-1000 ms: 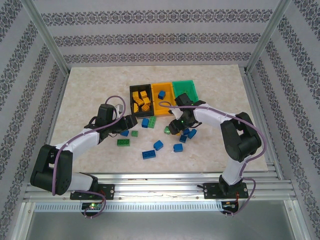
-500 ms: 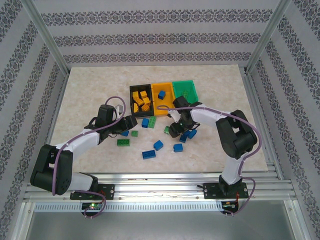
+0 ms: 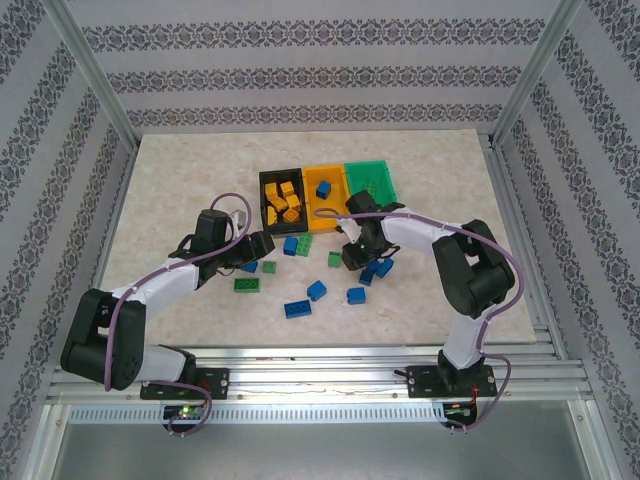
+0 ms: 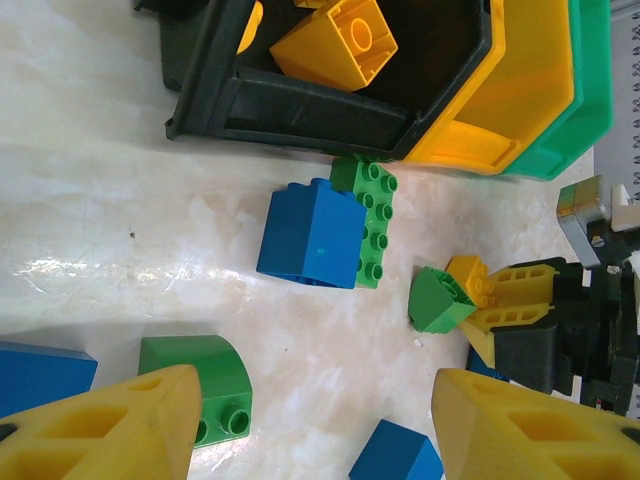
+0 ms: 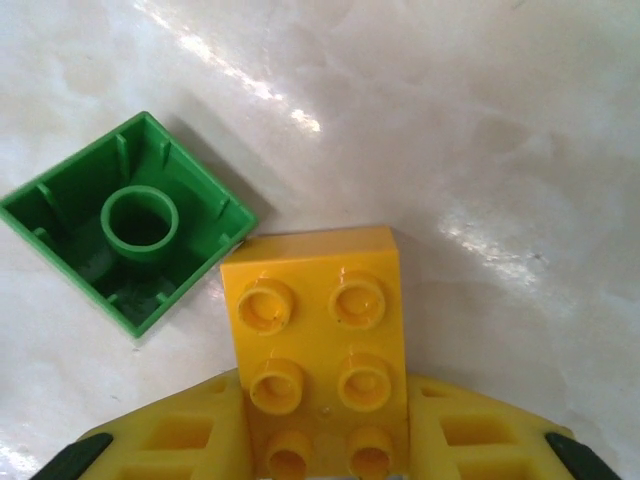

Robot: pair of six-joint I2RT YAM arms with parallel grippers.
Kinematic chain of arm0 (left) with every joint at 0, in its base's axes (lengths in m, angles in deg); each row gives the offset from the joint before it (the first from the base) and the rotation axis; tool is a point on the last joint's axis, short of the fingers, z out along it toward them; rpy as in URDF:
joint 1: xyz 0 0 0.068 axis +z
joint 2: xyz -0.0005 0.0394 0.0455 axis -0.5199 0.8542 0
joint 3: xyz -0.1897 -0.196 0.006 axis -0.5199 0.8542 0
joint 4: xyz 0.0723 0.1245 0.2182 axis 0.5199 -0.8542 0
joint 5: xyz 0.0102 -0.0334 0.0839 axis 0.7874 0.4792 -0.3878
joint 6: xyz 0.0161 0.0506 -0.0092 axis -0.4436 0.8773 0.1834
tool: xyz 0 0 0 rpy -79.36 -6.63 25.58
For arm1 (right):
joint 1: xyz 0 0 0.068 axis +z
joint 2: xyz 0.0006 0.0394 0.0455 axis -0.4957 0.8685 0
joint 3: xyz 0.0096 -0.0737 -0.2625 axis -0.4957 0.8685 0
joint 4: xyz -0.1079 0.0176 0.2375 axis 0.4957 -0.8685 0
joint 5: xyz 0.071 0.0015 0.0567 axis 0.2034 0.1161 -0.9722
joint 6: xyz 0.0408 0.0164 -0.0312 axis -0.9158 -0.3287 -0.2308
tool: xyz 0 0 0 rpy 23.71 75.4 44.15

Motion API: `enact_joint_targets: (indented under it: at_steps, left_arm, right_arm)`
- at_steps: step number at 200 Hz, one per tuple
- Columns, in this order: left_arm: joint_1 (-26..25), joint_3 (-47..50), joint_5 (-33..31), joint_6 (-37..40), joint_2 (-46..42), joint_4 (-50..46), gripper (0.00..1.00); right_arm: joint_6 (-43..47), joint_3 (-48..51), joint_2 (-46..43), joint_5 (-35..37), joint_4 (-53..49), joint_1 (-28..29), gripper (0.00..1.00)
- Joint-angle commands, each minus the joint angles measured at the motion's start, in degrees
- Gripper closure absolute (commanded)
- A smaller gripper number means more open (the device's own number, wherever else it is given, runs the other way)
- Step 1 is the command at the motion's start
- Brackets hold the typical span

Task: Sort the legos into containers by color
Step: Pick up the lego from the center of the table, then place the lego in the container.

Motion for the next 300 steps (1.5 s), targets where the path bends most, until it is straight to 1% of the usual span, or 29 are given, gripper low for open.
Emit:
enact_joint_targets:
  at_steps: [1,50,82,98,122,157,177,187,202,212,224,247,273,300]
  left_arm:
    - [0.7,0.8,-0.3,0.5,-0.6,1.0,0.38]
    - [0.7,1.3,-0.6,0.5,-1.6,0.6,0.38]
    - [0.8,1.3,-0.9,0.0,-2.1,-0.3,0.37]
    - [0.7,1.3,-1.2,0.1,-2.1,-1.1,0.37]
    - [0.7,1.4,-1.0,-0.2,-2.4,-2.7,0.37]
    - [0.7,2.5,-1.7,0.4,-5.2,-5.0,0.37]
    - [0.7,3.2,-2.5,0.6,-6.7,-6.1,0.37]
    - [0.7,3.5,-2.6,0.5,-7.1,-6.3,0.37]
    - [0.7,3.4,-2.5,0.5,-7.2,-6.7,0.37]
    - [0.8,3.1,-2.4,0.8,-7.2,-7.4,0.37]
    - [0.7,2.6,-2.3,1.0,-7.1,-8.7,0.37]
    - [0.8,2.0,-2.4,1.8,-6.9,-11.2,0.36]
    - [0.7,1.9,-2.9,2.8,-5.9,-13.0,0.35]
    - [0.7,1.1,-2.2,3.3,-4.3,-14.7,0.35]
  right_arm:
    - [-3.2,-1.3,-3.7,-3.8,1.7,-0.5,0.71]
    - [-9.7,-6.3,-6.9,-6.8,7.1,0.0,0.71]
    - [-15.5,-11.8,-4.7,-7.0,12.9,2.4,0.70]
    - [-17.6,-16.9,-1.5,-5.3,13.9,4.2,0.70]
    - [-19.5,-26.8,5.6,-2.5,12.9,6.7,0.70]
    - [-22.4,-40.6,16.2,-1.2,10.5,7.1,0.70]
    - [-23.4,-48.1,21.3,-1.9,8.5,7.2,0.70]
    - [-24.0,-51.4,23.7,-2.1,7.3,7.4,0.67]
    - [-24.2,-55.7,26.6,-2.1,5.4,7.8,0.56]
    - [-24.0,-57.7,27.5,-1.7,4.1,8.1,0.52]
    - [-23.6,-57.7,27.2,-1.2,4.0,8.5,0.49]
    - [-22.4,-54.5,24.2,-0.5,5.0,8.9,0.48]
    - [-21.4,-47.1,18.9,-0.8,7.0,8.9,0.47]
    - [-20.2,-35.1,10.8,-0.4,9.2,9.2,0.48]
